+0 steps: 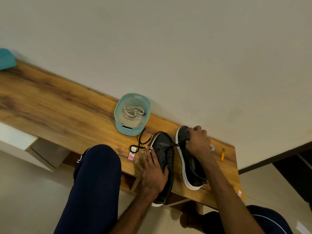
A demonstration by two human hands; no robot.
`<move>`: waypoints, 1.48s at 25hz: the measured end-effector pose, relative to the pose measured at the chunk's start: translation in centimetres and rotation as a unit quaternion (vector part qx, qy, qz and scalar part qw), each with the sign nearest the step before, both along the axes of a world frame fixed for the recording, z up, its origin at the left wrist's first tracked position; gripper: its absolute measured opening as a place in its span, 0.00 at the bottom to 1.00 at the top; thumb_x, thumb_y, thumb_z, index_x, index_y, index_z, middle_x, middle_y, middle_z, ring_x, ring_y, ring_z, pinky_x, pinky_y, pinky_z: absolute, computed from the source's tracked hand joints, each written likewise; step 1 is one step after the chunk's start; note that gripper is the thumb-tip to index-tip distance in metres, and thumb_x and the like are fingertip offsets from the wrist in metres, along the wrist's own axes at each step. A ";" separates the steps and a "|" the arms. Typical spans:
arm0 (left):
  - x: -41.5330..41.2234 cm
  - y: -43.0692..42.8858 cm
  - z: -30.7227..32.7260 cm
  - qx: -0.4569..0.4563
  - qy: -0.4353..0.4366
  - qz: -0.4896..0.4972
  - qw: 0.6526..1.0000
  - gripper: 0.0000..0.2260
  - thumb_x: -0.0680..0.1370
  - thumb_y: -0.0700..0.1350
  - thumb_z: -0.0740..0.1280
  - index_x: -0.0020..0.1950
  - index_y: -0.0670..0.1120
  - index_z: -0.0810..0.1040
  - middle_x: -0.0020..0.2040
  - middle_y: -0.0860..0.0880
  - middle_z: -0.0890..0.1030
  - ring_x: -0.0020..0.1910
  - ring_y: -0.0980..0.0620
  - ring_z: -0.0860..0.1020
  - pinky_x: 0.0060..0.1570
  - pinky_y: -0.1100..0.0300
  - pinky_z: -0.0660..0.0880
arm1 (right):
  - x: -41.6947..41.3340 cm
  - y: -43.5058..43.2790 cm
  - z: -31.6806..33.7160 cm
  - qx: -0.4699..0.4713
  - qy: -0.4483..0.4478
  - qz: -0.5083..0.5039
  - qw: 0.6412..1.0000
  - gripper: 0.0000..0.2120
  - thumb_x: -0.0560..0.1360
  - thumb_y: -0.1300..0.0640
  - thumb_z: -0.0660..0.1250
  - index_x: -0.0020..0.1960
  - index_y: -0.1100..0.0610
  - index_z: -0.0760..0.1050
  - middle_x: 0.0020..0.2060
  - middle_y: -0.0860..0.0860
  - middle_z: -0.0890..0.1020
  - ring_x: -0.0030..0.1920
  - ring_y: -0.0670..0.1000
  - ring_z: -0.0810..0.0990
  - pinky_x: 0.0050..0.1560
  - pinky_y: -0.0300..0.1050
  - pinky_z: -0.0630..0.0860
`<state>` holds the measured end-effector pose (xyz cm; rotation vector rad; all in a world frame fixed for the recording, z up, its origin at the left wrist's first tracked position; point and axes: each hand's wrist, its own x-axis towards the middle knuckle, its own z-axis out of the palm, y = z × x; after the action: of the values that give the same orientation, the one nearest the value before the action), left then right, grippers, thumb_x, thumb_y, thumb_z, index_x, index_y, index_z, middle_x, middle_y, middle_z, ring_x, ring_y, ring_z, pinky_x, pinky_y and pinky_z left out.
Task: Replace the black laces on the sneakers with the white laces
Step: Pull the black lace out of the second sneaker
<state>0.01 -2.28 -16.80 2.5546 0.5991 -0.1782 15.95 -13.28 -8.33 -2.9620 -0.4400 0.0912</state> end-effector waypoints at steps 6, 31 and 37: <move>0.0 -0.1 0.2 -0.005 0.012 0.000 1.000 0.42 0.80 0.64 0.53 0.77 0.41 0.31 0.80 0.40 0.36 0.79 0.40 0.38 0.75 0.34 0.47 | -2.8 4.6 -4.2 -0.051 0.097 0.169 0.980 0.17 0.80 0.57 0.63 0.68 0.55 0.72 0.66 0.54 0.70 0.70 0.57 0.64 0.66 0.61 0.68; 0.5 -0.1 0.0 -0.016 0.044 -0.028 0.999 0.39 0.81 0.61 0.54 0.79 0.40 0.37 0.81 0.41 0.41 0.80 0.42 0.47 0.75 0.42 0.54 | -2.9 4.8 -4.3 -0.122 0.077 0.150 0.978 0.16 0.79 0.59 0.64 0.65 0.52 0.75 0.66 0.55 0.68 0.69 0.57 0.64 0.67 0.68 0.63; 0.7 -0.2 0.0 -0.049 0.019 -0.027 0.998 0.38 0.82 0.58 0.55 0.79 0.39 0.37 0.81 0.40 0.43 0.78 0.43 0.57 0.74 0.53 0.61 | -2.9 5.0 -4.7 -0.090 0.058 0.125 0.986 0.17 0.78 0.61 0.62 0.66 0.60 0.67 0.63 0.58 0.72 0.60 0.60 0.75 0.54 0.57 0.73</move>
<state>0.73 -2.52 -16.76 2.4790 0.5223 -0.2687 13.02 -8.23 -13.00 -3.0373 -0.8262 0.3481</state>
